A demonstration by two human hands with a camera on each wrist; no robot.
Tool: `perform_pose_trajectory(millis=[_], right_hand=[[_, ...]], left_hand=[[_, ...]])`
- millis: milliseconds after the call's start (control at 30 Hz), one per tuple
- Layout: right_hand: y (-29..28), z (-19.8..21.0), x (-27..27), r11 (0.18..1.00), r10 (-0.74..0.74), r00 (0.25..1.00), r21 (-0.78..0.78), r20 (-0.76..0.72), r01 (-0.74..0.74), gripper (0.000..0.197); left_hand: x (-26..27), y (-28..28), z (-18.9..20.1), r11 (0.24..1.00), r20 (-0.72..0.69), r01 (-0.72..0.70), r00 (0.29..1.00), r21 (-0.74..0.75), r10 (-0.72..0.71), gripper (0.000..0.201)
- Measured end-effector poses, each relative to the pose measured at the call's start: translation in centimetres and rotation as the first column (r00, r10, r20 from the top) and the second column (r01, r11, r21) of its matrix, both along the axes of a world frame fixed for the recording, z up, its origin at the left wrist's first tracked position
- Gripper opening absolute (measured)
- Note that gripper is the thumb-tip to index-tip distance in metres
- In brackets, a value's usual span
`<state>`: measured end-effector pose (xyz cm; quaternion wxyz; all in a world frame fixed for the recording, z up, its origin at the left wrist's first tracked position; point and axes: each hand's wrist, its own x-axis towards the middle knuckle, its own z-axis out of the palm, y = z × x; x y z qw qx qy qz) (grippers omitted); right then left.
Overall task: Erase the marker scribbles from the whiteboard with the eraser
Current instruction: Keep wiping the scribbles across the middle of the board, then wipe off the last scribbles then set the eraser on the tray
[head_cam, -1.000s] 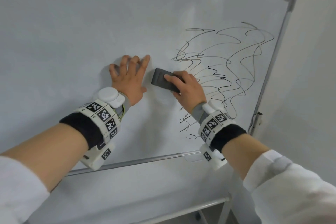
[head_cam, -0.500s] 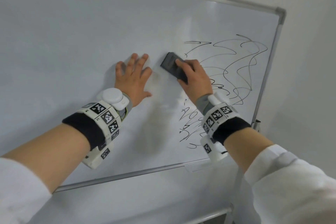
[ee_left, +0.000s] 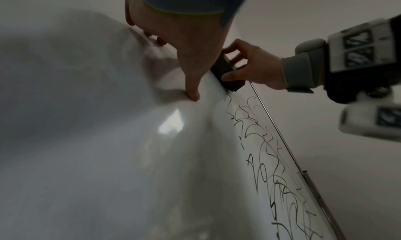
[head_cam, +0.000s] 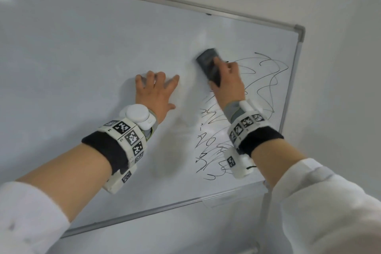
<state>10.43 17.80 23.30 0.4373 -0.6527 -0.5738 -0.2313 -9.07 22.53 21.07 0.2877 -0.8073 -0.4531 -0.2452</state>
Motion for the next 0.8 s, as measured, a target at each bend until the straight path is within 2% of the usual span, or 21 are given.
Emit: perform_pose_trajectory(millis=[67, 167, 233, 300, 400, 467, 533, 600, 800], right_hand=[[-0.1, 1.4, 1.8, 0.995, -0.077, 0.977, 0.041, -0.199, 0.087, 0.059], [0.3, 2.0, 1.7, 0.986, -0.134, 0.941, 0.058, -0.310, 0.159, 0.058], [0.5, 1.4, 0.2, 0.989, -0.110, 0.956, 0.069, -0.270, 0.133, 0.059], [0.7, 0.6, -1.3, 0.996, -0.043, 0.991, 0.069, -0.124, 0.052, 0.059], [0.5, 0.2, -1.2, 1.000, 0.013, 0.997, 0.022, 0.071, -0.014, 0.059], [0.3, 0.6, 0.2, 1.000, -0.020, 0.999, 0.020, 0.048, 0.019, 0.058], [0.3, 0.9, 1.7, 0.996, -0.056, 0.997, 0.068, -0.044, 0.059, 0.058], [0.5, 0.0, 1.9, 0.992, -0.048, 0.996, 0.116, -0.076, 0.057, 0.058], [0.0, -6.9, -0.1, 0.990, 0.075, 0.996, 0.113, 0.050, -0.080, 0.055]], left_hand=[[0.1, 0.1, 0.2, 0.999, -0.009, 0.019, 1.000, -0.031, -0.020, 0.077], [0.5, 0.4, 0.6, 0.999, -0.070, 0.037, 0.997, -0.008, -0.037, 0.077], [0.7, 0.6, 1.0, 0.998, -0.120, 0.056, 0.991, 0.018, -0.053, 0.075], [0.8, 0.8, 1.3, 0.996, -0.135, 0.085, 0.987, -0.006, -0.085, 0.074], [0.8, 1.1, 1.5, 0.994, -0.123, 0.107, 0.986, -0.027, -0.109, 0.074], [0.7, 1.1, 1.5, 0.994, -0.133, 0.101, 0.986, -0.034, -0.104, 0.074], [0.7, 1.1, 1.5, 0.993, -0.127, 0.107, 0.986, -0.044, -0.112, 0.074], [0.6, 1.1, 1.5, 0.991, -0.114, 0.124, 0.985, -0.050, -0.129, 0.073], [0.5, 1.1, 1.4, 0.990, -0.121, 0.136, 0.983, -0.043, -0.141, 0.073]])
